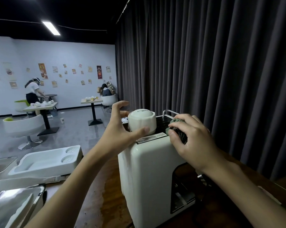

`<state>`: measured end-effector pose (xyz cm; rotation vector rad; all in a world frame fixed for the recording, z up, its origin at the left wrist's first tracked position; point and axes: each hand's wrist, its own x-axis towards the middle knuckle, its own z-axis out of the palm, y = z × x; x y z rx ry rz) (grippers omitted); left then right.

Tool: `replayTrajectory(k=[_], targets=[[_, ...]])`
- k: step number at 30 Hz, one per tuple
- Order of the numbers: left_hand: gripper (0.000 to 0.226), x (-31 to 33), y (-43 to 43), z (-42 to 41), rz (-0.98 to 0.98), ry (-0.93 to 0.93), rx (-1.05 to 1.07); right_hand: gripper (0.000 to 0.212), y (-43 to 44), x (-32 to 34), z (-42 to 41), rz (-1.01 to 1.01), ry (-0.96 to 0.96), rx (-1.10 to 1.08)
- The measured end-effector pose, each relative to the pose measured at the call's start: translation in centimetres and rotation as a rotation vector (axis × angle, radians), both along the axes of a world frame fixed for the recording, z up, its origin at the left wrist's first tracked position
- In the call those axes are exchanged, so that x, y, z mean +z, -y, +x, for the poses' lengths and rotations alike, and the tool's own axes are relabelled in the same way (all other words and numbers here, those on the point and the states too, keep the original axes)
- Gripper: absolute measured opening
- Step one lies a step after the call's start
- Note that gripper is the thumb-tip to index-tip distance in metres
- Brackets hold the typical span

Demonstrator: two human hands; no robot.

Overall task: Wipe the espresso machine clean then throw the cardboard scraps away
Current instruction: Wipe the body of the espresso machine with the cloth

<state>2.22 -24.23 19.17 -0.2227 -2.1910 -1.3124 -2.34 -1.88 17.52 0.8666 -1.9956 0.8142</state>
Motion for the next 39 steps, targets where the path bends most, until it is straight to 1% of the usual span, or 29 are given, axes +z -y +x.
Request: replayTrajectory(k=[3, 5, 8, 11, 13, 16, 20, 25, 29, 34, 39], targets=[[0.093, -0.14, -0.05, 0.05, 0.004, 0.026, -0.055, 0.037, 0.04, -0.01, 0.03, -0.004, 0.009, -0.005], [0.090, -0.08, -0.18, 0.04, 0.016, 0.015, -0.048, 0.037, 0.04, 0.00, 0.12, -0.006, 0.011, -0.008], [0.101, 0.16, -0.42, 0.12, -0.018, -0.017, 0.011, 0.037, 0.05, 0.02, 0.14, -0.008, 0.009, -0.014], [0.108, 0.28, -0.50, 0.45, -0.005, 0.017, -0.044, 0.036, 0.05, 0.01, 0.11, -0.008, 0.002, -0.012], [0.103, 0.18, -0.41, 0.52, 0.012, 0.015, -0.053, 0.036, 0.05, 0.02, 0.07, -0.005, 0.004, -0.013], [0.094, 0.03, -0.33, 0.47, 0.009, -0.009, -0.010, 0.036, 0.05, 0.03, 0.09, -0.005, 0.005, -0.012], [0.104, -0.22, -0.32, 0.57, -0.002, 0.026, -0.042, 0.036, 0.06, 0.01, 0.08, -0.009, 0.000, -0.016], [0.092, 0.00, -0.39, 0.63, 0.022, 0.018, -0.025, 0.037, 0.06, 0.00, -0.04, -0.009, 0.009, -0.008], [0.099, 0.11, -0.33, 0.55, 0.037, 0.034, -0.068, 0.037, 0.02, -0.02, -0.07, -0.009, 0.001, -0.005], [0.089, 0.23, -0.43, 0.84, 0.045, -0.007, -0.022, 0.037, -0.01, -0.08, -0.13, -0.004, 0.010, -0.007], [0.092, 0.12, -0.48, 1.00, 0.058, 0.015, -0.067, 0.037, 0.00, -0.10, -0.18, 0.003, 0.010, -0.010]])
